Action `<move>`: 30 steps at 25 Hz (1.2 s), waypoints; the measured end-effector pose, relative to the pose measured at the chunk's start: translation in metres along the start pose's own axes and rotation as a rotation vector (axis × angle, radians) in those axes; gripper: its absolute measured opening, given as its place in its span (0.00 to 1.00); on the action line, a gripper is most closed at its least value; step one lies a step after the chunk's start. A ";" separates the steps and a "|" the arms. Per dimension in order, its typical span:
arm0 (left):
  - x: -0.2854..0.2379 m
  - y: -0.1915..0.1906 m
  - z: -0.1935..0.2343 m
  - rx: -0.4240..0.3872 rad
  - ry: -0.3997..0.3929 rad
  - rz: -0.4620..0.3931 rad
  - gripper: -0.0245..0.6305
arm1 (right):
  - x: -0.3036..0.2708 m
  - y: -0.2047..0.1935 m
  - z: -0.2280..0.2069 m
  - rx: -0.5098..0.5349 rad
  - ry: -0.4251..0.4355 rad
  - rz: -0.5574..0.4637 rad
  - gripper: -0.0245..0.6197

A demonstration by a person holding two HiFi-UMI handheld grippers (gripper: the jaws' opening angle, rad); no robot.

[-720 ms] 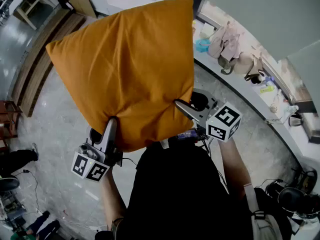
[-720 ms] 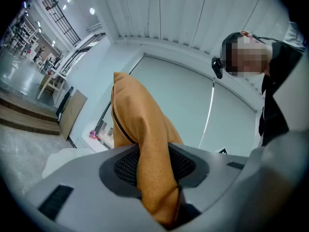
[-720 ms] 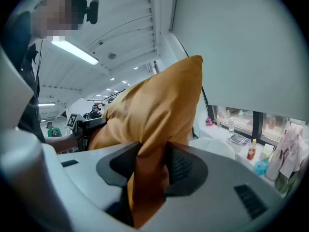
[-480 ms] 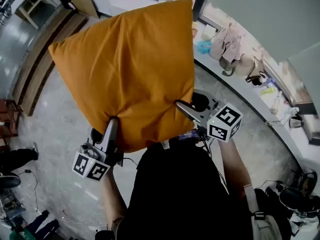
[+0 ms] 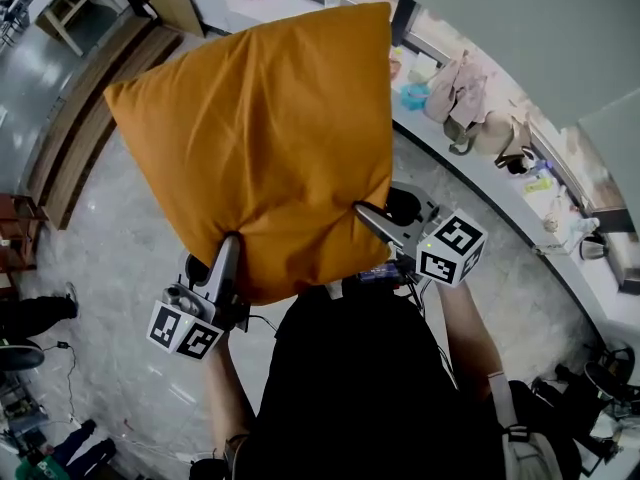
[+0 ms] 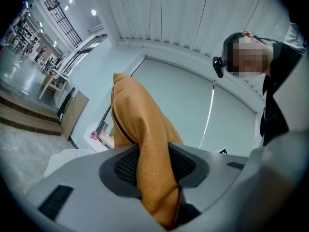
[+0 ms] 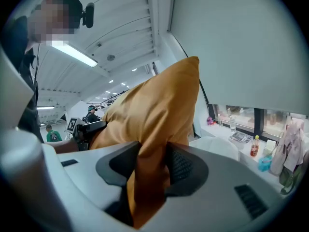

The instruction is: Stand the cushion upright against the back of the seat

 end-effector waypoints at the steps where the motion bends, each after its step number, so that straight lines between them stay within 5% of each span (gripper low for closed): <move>1: 0.002 0.000 0.002 0.003 0.001 0.001 0.29 | -0.001 -0.001 0.002 -0.002 -0.001 0.002 0.33; 30: 0.075 0.025 0.083 0.067 0.073 0.019 0.29 | -0.078 -0.011 0.078 -0.011 -0.022 0.057 0.33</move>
Point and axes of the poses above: the fingertips, and each gripper's own axes: x backward along the fingers, z to its left, y out of its top, the point moved 7 cm from there along x, backward along the fingers, and after that the axes turned 6 degrees about x, right-handed, at the moved point
